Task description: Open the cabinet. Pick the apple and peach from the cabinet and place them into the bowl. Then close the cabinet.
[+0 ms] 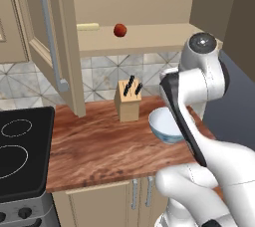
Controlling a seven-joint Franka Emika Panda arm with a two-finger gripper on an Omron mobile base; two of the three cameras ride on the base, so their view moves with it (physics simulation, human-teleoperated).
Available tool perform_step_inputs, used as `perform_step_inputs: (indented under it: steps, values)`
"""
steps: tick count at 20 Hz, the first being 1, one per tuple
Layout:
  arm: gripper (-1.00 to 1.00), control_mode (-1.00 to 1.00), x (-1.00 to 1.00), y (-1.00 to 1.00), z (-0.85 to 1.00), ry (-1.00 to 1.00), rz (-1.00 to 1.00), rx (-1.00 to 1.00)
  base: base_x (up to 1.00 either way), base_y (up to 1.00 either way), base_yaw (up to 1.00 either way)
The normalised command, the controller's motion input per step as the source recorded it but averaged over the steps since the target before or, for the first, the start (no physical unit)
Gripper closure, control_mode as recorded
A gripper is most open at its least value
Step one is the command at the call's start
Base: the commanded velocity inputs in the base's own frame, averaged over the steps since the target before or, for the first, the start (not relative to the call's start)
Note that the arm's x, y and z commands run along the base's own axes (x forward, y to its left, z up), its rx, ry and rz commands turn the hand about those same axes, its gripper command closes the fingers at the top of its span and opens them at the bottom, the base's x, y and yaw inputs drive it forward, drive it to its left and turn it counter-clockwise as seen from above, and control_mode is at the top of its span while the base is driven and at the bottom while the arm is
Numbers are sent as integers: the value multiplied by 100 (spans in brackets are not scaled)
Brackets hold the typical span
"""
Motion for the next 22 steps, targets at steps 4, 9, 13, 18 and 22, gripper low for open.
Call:
perform_step_inputs:
  steps: [4,9,13,18,22]
  values:
    - [100,-100,1,-44,-85,26,0,5,0,0,0]
    - [100,-100,0,-14,-63,19,0,2,0,0,0]
    - [100,-100,14,0,-33,5,0,0,0,0,0]
    - [100,-100,46,0,-34,9,0,3,0,0,0]
    - [100,-100,59,0,-35,4,0,9,0,0,0]
